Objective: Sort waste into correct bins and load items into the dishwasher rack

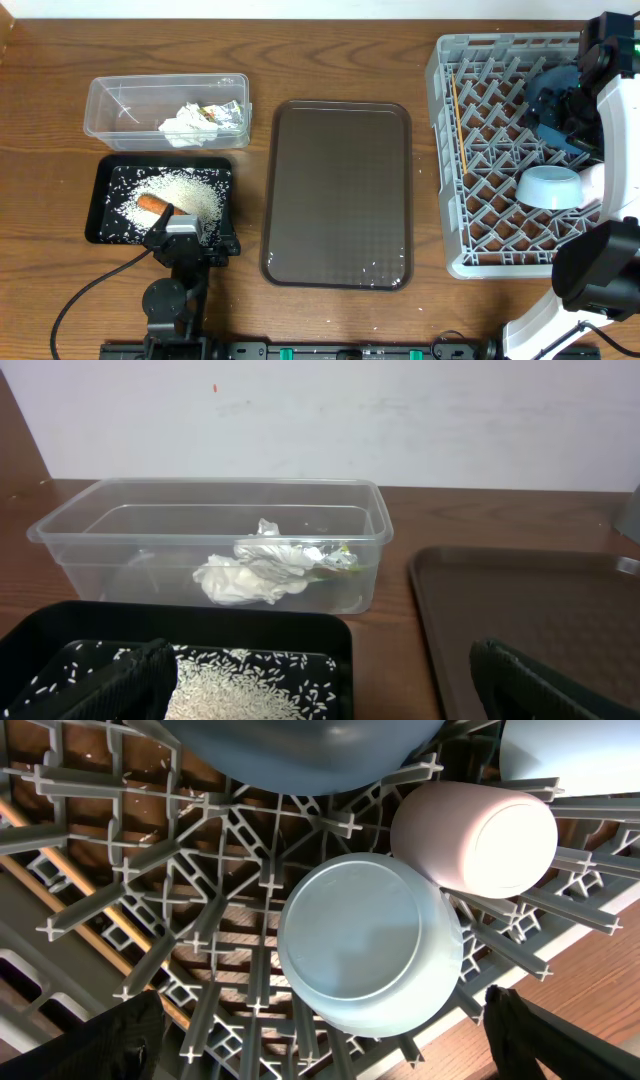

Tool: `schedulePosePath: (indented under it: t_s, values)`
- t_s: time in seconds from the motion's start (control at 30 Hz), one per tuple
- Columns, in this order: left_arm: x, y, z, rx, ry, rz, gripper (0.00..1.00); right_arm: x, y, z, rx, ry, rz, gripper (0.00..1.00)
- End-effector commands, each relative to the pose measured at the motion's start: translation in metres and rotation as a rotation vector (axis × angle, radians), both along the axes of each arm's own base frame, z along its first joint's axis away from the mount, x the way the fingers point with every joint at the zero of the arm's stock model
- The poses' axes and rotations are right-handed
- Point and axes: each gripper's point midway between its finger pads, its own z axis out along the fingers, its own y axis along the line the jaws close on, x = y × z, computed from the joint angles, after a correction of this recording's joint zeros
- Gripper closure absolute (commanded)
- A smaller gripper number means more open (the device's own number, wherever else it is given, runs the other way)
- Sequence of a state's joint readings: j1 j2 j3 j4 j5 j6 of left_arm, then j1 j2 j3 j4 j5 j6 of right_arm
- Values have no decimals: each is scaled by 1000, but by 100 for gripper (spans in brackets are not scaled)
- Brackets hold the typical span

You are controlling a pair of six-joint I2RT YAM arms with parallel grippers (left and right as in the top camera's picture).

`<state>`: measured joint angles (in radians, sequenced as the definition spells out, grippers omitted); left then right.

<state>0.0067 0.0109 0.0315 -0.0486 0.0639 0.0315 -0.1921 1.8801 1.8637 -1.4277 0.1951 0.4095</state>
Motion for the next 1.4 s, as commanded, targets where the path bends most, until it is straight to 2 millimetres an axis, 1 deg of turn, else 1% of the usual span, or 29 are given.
schedulePosePath:
  t_s: [0.0,0.17,0.2,0.27,0.33,0.4,0.5,0.6,0.7,0.8,0.87,0.97,1.03,1.1,1.2,1.27,1.37]
  values:
    - [0,3,-16,18,38,11,5,-2,-3,10,-16,-22,1,1]
    - [0,3,-16,18,38,11,5,-2,-2,11,-16,-25,2,1]
    - [0,3,-16,18,38,11,4,-3,-2,13,-17,-30,2,1]
    - [0,3,-16,18,38,11,5,-5,-2,24,-23,-62,2,1]
    - [0,3,-16,18,38,11,5,-10,1,41,-33,-110,6,1]
    - [0,3,-16,18,38,11,5,-16,6,63,-44,-174,15,1]
    - [0,3,-16,18,38,11,4,-30,19,102,-62,-288,45,1]
    - [0,3,-16,18,38,11,4,-50,37,140,-73,-412,92,1]
    - [0,3,-16,18,38,11,4,-74,62,176,-71,-538,164,1]
    - [0,3,-16,18,38,11,4,-98,81,202,-60,-643,228,1]
    - [0,3,-16,18,38,11,4,-113,87,216,-56,-703,250,1]
    - [0,3,-16,18,38,11,4,-135,85,226,-60,-761,248,1]
    - [0,3,-16,18,38,11,4,-147,84,228,-61,-785,247,1]
    - [0,3,-16,18,38,11,4,-158,84,225,-62,-793,247,1]
    - [0,3,-16,18,38,11,4,-175,76,211,-96,-789,231,1]
    - [0,3,-16,18,38,11,4,-179,76,202,-78,-826,196,1]
    - [0,3,-16,18,38,11,4,-170,85,186,-31,-929,210,1]
